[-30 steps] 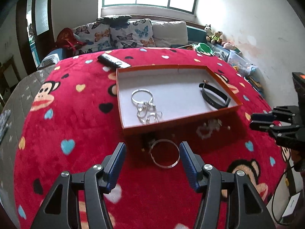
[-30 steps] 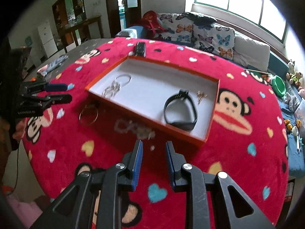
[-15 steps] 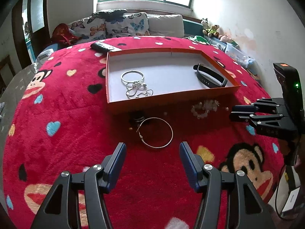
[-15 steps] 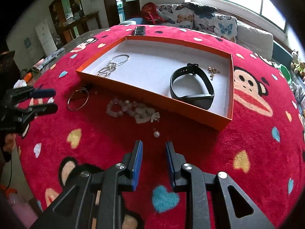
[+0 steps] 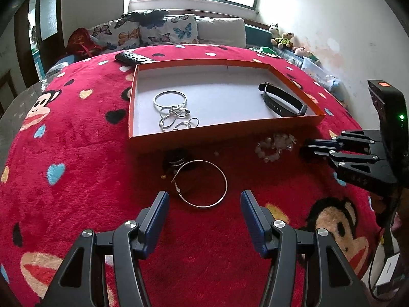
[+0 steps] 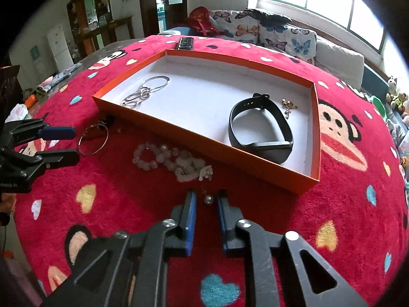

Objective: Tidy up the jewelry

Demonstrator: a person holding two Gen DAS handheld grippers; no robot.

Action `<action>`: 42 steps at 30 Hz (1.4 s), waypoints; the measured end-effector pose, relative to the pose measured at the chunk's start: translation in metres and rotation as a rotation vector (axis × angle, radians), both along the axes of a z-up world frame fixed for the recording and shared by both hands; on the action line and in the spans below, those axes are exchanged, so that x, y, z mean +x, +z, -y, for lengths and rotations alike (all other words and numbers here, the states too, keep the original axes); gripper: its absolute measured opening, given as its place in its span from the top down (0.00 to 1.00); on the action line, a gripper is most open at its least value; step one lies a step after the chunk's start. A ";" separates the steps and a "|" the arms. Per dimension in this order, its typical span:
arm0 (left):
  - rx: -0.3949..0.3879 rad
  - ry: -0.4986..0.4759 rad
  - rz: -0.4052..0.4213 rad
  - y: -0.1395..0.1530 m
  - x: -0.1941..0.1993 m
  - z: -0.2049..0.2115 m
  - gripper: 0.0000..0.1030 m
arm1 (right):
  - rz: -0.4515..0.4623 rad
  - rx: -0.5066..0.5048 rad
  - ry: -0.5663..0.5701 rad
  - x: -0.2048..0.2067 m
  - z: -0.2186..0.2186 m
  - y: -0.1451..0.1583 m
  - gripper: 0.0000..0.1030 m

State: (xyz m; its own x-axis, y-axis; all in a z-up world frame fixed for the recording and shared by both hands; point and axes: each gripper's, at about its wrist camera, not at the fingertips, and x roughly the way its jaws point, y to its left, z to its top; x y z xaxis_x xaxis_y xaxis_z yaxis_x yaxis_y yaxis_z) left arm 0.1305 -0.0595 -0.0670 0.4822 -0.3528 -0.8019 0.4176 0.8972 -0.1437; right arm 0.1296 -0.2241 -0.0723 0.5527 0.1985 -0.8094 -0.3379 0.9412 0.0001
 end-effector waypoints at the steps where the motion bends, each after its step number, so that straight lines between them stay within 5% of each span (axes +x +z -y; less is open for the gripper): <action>1: 0.001 0.005 -0.001 -0.001 0.001 0.000 0.40 | 0.002 0.000 -0.002 0.000 0.000 0.000 0.87; 14: 0.051 0.024 0.012 -0.010 0.007 0.013 0.40 | -0.009 0.030 -0.011 -0.010 0.006 0.001 0.90; 30: 0.107 0.161 0.048 -0.015 0.008 0.033 0.40 | -0.004 0.063 -0.020 -0.012 0.009 0.001 0.90; 42: 0.072 0.150 0.056 -0.008 0.004 0.018 0.50 | 0.008 0.074 -0.026 -0.016 0.012 0.007 0.90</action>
State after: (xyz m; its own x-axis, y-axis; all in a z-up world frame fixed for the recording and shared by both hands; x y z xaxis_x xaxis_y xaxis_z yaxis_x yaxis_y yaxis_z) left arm 0.1344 -0.0778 -0.0749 0.5695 -0.2156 -0.7932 0.2833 0.9573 -0.0568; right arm 0.1139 -0.2363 -0.0654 0.5645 0.2430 -0.7889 -0.3136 0.9472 0.0673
